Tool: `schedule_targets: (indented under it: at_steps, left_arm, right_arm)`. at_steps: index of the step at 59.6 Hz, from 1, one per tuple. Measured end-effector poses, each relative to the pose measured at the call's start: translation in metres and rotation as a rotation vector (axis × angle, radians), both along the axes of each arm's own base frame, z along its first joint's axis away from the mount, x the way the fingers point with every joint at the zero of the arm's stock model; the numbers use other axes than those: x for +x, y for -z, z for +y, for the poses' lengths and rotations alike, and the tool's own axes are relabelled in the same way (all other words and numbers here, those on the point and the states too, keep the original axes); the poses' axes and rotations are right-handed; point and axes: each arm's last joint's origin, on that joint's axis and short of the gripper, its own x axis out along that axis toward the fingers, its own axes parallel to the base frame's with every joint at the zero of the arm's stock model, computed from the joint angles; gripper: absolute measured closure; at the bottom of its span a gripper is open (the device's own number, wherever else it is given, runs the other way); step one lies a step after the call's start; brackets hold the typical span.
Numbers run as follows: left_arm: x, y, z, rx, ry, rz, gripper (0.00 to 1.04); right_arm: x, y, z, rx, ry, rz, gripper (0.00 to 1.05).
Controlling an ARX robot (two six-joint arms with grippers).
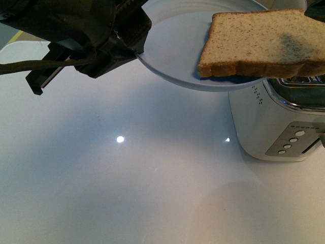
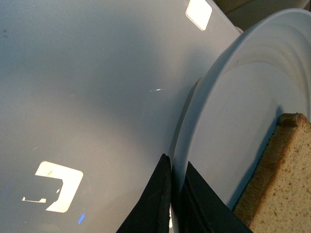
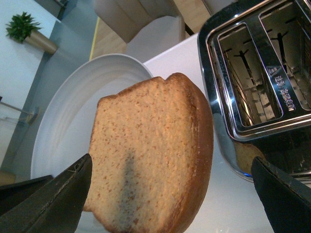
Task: Left arm holds plate, right arm toasts bread
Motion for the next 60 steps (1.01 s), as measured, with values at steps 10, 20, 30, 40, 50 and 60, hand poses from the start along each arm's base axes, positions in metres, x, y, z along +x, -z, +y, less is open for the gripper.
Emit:
schedule_targets:
  at_steps: [10, 20, 30, 40, 50, 60]
  left_arm:
    - [0.000, 0.001, -0.001, -0.010, 0.004, 0.004, 1.02]
    - [0.000, 0.001, -0.001, -0.015, 0.001, 0.007, 1.02]
    - [0.000, 0.001, -0.001, -0.017, 0.002, 0.009, 1.02]
    - [0.000, 0.001, -0.001, -0.017, 0.002, 0.009, 1.02]
    - [0.000, 0.001, -0.001, -0.020, 0.005, 0.010, 1.02]
    - [0.000, 0.001, -0.001, -0.022, 0.003, 0.011, 1.02]
  right_arm:
    - [0.012, 0.007, 0.003, 0.037, 0.012, 0.034, 0.09]
    - [0.016, 0.012, 0.005, 0.094, 0.029, 0.060, 0.24]
    - [0.016, 0.012, 0.005, 0.102, 0.038, 0.063, 0.50]
    - [0.016, 0.011, 0.005, 0.103, 0.038, 0.059, 0.76]
    - [0.014, 0.004, 0.003, 0.113, 0.034, 0.037, 0.99]
    - [0.013, -0.019, -0.006, 0.114, 0.060, -0.026, 1.01]
